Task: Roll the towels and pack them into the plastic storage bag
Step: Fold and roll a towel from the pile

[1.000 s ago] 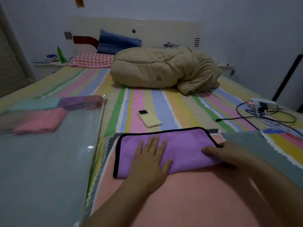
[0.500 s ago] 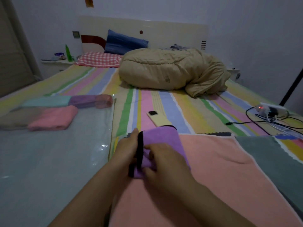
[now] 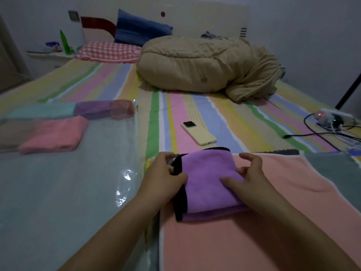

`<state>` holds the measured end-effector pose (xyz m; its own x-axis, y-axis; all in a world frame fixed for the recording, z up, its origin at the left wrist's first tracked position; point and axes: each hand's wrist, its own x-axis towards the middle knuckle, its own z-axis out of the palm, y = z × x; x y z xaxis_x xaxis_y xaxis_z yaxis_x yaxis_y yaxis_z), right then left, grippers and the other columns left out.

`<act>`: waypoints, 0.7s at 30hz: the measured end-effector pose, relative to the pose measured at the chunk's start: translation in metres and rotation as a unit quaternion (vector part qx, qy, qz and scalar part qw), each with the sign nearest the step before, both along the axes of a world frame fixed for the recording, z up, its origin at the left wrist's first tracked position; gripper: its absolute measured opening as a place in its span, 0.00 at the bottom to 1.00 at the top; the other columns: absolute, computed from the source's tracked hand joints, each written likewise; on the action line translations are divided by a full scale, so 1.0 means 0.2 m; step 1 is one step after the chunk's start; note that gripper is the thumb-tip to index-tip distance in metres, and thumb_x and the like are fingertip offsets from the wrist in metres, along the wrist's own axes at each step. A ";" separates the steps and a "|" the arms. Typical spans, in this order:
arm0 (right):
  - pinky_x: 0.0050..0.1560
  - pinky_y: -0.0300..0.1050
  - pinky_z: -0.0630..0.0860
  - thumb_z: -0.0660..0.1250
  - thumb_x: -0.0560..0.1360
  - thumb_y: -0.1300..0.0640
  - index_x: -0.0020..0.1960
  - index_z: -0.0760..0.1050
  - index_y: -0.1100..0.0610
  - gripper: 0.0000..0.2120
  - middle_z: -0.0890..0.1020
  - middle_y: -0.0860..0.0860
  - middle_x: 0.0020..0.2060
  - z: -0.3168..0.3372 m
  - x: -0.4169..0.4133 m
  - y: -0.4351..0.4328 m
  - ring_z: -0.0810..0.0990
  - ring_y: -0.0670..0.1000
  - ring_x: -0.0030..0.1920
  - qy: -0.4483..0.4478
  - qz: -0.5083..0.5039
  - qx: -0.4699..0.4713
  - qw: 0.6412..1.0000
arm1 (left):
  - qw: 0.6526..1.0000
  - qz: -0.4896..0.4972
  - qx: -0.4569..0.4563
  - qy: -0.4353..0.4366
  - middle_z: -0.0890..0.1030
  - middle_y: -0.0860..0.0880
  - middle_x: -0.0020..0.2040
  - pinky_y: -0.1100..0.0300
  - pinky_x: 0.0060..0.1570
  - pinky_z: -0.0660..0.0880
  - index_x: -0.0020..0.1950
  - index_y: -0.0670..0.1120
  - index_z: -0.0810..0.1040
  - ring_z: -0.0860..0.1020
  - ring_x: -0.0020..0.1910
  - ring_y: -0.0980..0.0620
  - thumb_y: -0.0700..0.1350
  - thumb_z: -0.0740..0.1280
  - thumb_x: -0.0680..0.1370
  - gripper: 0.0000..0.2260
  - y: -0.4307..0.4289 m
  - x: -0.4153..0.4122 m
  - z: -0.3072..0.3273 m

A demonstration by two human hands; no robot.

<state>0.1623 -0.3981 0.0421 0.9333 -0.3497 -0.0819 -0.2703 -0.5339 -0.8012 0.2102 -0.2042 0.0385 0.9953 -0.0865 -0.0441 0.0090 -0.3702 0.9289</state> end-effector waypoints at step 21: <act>0.61 0.60 0.67 0.60 0.74 0.41 0.65 0.69 0.61 0.29 0.61 0.62 0.67 0.08 -0.09 0.64 0.64 0.63 0.65 0.116 0.000 -0.492 0.863 | 0.969 -0.069 0.108 -0.211 0.79 0.53 0.58 0.62 0.60 0.69 0.56 0.50 0.80 0.75 0.59 0.55 0.36 0.60 0.77 0.15 0.32 0.04 0.03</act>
